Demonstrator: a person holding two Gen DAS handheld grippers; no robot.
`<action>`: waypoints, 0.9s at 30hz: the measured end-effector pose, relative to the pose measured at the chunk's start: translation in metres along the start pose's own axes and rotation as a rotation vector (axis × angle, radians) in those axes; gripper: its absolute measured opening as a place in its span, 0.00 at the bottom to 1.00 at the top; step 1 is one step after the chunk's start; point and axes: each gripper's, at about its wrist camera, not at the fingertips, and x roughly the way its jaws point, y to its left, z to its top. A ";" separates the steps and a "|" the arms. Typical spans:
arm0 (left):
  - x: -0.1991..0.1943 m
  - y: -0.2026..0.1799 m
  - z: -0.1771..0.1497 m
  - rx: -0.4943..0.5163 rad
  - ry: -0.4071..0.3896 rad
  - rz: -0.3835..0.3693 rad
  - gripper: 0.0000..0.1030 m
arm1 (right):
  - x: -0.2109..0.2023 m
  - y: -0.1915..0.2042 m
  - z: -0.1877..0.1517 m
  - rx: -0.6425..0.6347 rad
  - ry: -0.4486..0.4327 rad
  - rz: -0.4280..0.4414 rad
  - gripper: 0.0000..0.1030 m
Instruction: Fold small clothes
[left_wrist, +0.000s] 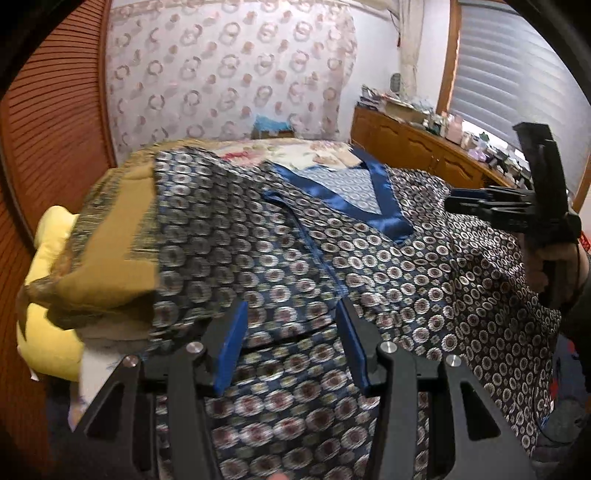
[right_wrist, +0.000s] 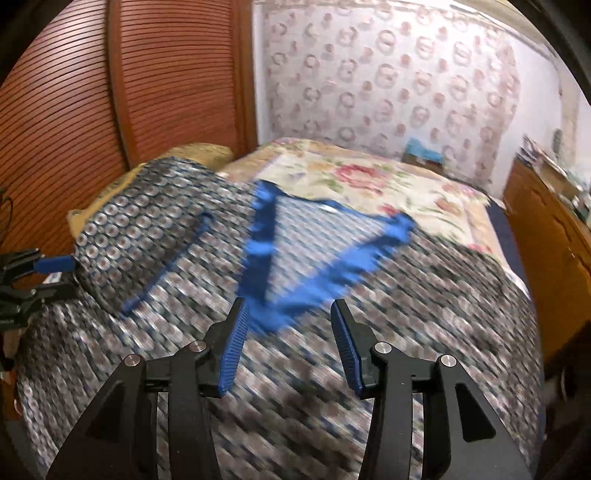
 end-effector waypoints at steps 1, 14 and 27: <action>0.005 -0.005 0.001 0.006 0.010 -0.006 0.47 | -0.006 -0.010 -0.006 0.009 0.001 -0.016 0.45; 0.039 -0.027 0.014 0.057 0.088 -0.003 0.47 | -0.057 -0.133 -0.073 0.134 0.040 -0.213 0.45; 0.062 -0.029 0.013 0.062 0.144 0.023 0.47 | -0.062 -0.201 -0.119 0.290 0.123 -0.205 0.45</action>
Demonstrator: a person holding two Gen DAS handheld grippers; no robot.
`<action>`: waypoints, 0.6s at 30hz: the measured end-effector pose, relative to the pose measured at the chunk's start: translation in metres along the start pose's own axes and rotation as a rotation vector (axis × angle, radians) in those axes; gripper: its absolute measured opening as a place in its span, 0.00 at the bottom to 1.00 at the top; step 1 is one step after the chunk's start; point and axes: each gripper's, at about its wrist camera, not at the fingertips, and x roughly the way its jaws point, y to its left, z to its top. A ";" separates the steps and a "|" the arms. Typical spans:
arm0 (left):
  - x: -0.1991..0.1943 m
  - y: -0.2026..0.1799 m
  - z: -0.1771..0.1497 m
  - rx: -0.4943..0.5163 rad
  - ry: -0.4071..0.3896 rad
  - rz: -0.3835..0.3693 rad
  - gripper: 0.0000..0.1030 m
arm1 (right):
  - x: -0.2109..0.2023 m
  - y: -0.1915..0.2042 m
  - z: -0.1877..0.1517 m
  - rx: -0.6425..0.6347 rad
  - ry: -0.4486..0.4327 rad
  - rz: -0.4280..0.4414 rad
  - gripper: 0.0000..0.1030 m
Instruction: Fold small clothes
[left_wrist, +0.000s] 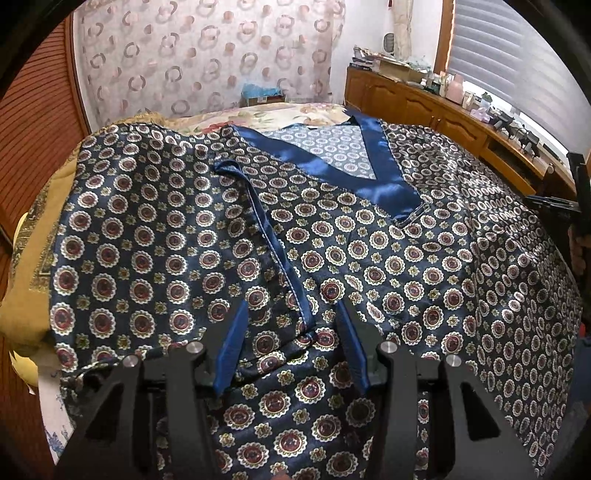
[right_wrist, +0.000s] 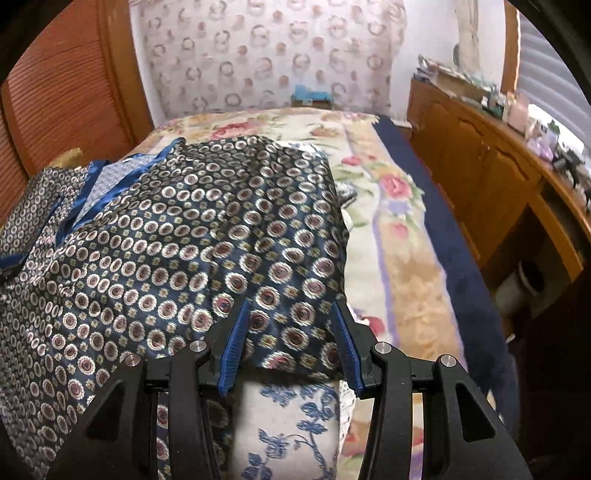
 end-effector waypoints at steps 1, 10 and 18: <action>0.000 0.000 0.000 0.000 -0.002 -0.001 0.47 | 0.001 -0.002 -0.001 0.006 0.003 0.001 0.45; 0.002 0.001 0.003 -0.012 -0.003 -0.055 0.53 | 0.006 -0.012 -0.007 0.034 0.025 0.038 0.41; 0.005 -0.004 0.006 0.008 0.002 -0.057 0.59 | 0.003 -0.013 -0.008 0.022 0.014 0.031 0.27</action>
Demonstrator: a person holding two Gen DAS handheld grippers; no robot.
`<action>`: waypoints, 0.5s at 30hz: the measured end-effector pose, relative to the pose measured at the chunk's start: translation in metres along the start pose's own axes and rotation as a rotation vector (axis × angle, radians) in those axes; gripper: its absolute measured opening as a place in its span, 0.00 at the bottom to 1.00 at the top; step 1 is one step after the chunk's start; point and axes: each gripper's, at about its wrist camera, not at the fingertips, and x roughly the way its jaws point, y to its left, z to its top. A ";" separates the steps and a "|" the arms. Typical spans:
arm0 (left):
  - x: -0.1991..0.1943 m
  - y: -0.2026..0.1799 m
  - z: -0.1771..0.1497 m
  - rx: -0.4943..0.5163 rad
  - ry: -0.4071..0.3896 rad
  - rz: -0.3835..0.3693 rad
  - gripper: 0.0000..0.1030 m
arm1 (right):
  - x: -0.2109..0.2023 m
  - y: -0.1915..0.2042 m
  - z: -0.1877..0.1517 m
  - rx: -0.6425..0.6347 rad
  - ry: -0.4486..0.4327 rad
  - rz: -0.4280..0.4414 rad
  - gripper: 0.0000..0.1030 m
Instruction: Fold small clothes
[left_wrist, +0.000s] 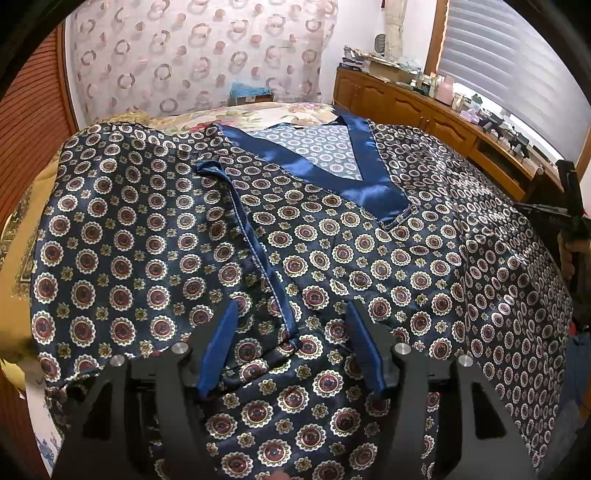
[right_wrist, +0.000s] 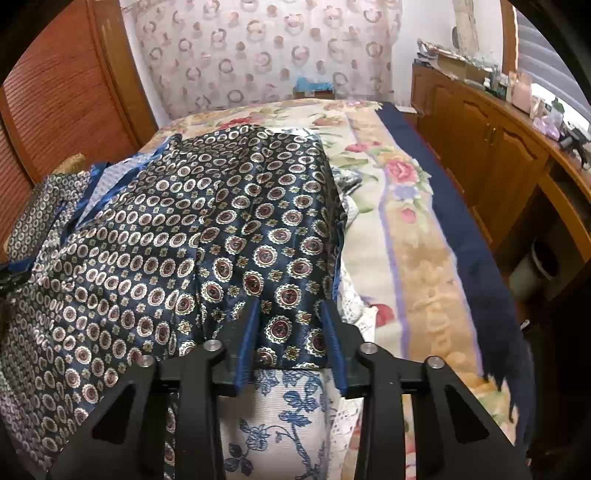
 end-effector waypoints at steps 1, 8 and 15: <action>0.000 -0.001 0.000 0.003 0.001 0.001 0.60 | -0.001 0.000 0.000 -0.007 -0.002 -0.008 0.22; 0.004 -0.010 0.000 0.042 0.013 0.039 0.63 | -0.006 0.007 0.001 -0.087 -0.017 -0.049 0.02; 0.004 -0.011 0.000 0.053 0.016 0.052 0.66 | -0.024 0.024 0.012 -0.118 -0.093 -0.025 0.01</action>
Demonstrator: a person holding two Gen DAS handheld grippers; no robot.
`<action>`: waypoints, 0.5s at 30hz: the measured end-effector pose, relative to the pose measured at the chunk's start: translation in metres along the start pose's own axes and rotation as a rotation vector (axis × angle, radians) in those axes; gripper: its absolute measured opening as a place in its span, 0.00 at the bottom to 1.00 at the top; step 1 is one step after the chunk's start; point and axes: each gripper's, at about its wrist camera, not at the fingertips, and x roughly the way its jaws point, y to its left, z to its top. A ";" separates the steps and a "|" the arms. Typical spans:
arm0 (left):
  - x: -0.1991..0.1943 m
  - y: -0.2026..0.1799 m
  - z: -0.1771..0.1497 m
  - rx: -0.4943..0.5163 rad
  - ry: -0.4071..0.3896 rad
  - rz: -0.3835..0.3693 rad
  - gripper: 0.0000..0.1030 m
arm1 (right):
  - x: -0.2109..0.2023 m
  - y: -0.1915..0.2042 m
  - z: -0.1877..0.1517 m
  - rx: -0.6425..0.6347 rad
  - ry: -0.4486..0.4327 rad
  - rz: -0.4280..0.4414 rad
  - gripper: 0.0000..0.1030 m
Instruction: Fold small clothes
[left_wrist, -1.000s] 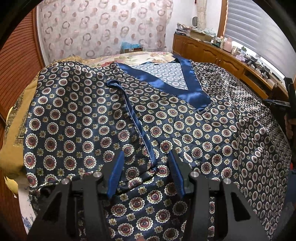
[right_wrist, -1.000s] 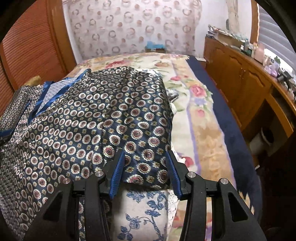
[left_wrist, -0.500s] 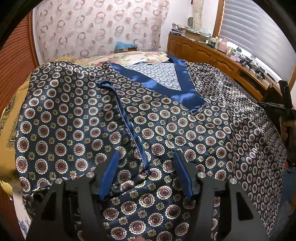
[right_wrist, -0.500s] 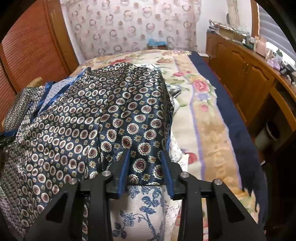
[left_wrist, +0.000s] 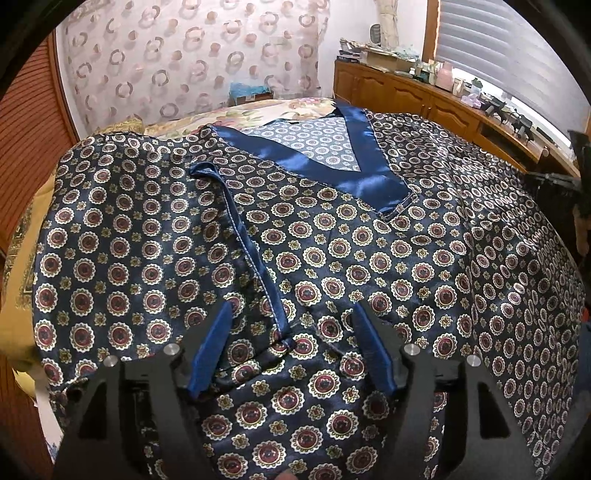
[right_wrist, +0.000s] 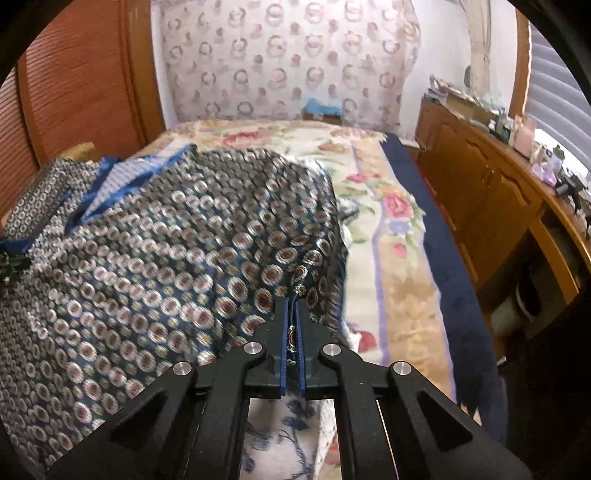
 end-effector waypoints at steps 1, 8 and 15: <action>0.000 0.000 0.000 0.001 0.000 0.002 0.66 | -0.002 0.003 0.004 -0.005 -0.012 0.012 0.01; 0.000 0.001 0.000 0.000 0.001 0.003 0.67 | -0.004 0.031 0.020 -0.052 -0.040 0.054 0.01; 0.000 0.000 0.000 0.001 0.001 0.008 0.67 | 0.013 0.068 0.022 -0.084 -0.013 0.142 0.01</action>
